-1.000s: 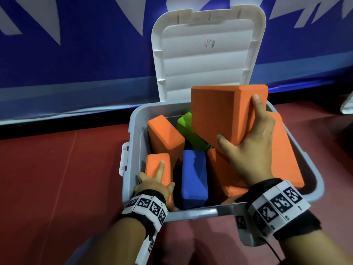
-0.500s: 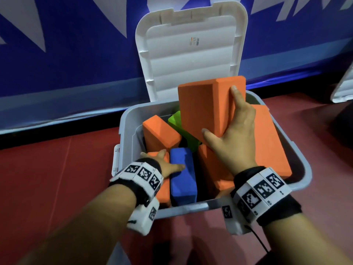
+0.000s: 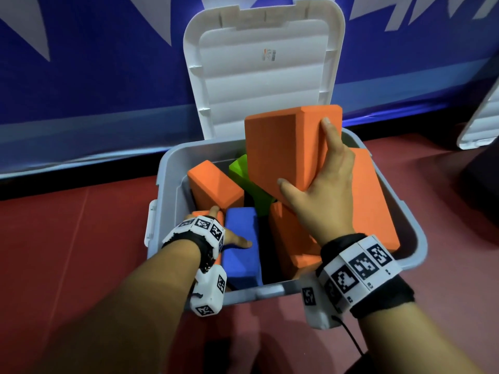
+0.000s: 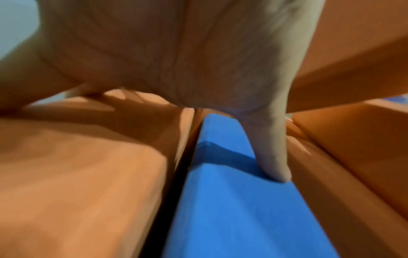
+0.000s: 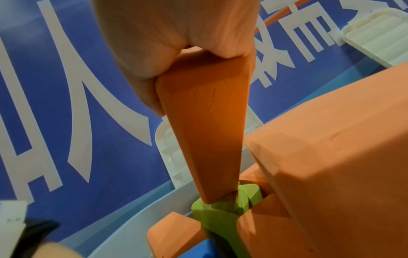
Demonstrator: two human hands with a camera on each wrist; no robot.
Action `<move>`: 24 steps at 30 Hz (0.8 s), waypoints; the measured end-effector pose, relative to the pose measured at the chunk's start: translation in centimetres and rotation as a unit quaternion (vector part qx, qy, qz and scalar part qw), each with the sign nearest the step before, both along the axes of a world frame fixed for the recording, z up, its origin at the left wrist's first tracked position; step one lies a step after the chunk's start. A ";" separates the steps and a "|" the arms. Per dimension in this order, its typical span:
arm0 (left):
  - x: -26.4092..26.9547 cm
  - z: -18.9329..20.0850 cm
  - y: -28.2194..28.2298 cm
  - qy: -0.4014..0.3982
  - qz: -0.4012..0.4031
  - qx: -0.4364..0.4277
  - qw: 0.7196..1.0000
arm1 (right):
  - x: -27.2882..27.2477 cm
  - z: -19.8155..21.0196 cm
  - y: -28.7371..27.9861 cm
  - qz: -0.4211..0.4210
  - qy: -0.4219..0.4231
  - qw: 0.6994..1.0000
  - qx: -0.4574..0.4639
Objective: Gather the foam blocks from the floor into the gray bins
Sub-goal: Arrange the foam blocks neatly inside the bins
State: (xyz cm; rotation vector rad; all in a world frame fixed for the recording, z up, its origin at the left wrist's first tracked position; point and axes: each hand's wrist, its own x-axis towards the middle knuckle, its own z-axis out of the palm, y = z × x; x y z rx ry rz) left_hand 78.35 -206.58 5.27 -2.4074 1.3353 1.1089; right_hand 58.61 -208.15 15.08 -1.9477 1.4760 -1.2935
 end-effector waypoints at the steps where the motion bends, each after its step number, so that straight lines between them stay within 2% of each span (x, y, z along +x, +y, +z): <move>1: 0.1 0.1 0.3 -0.006 0.004 -0.004 1.000 | 0.0 0.0 0.0 -0.001 0.000 1.000 -0.001; 12: 1.6 1.3 4.5 0.002 0.026 0.047 0.999 | 0.3 1.0 0.0 0.021 -0.031 0.999 -0.001; 14: 2.1 1.7 3.7 0.036 0.039 0.054 0.997 | 0.5 1.1 0.0 0.021 -0.024 0.999 -0.005; 15: 2.3 2.4 2.8 0.062 0.039 0.047 0.996 | 0.6 1.1 0.1 0.018 -0.022 1.000 -0.002; 17: 2.9 3.2 0.3 0.083 0.057 -0.041 0.994 | 0.7 1.1 0.1 0.015 -0.022 1.000 0.004; 19: 3.6 4.5 -1.9 0.057 0.110 -0.151 0.981 | 0.7 1.1 0.1 0.011 -0.022 1.000 0.007; 20: 3.9 4.7 -2.6 0.051 0.141 -0.172 0.974 | 0.6 1.1 0.1 0.010 -0.021 1.000 0.007; 22: 4.0 4.5 -3.6 0.030 0.127 -0.172 0.976 | 0.5 1.1 0.2 0.010 -0.023 1.000 0.012; 24: 3.3 3.6 -4.1 -0.017 0.061 -0.135 0.989 | 0.4 0.9 0.2 0.006 -0.021 1.000 0.017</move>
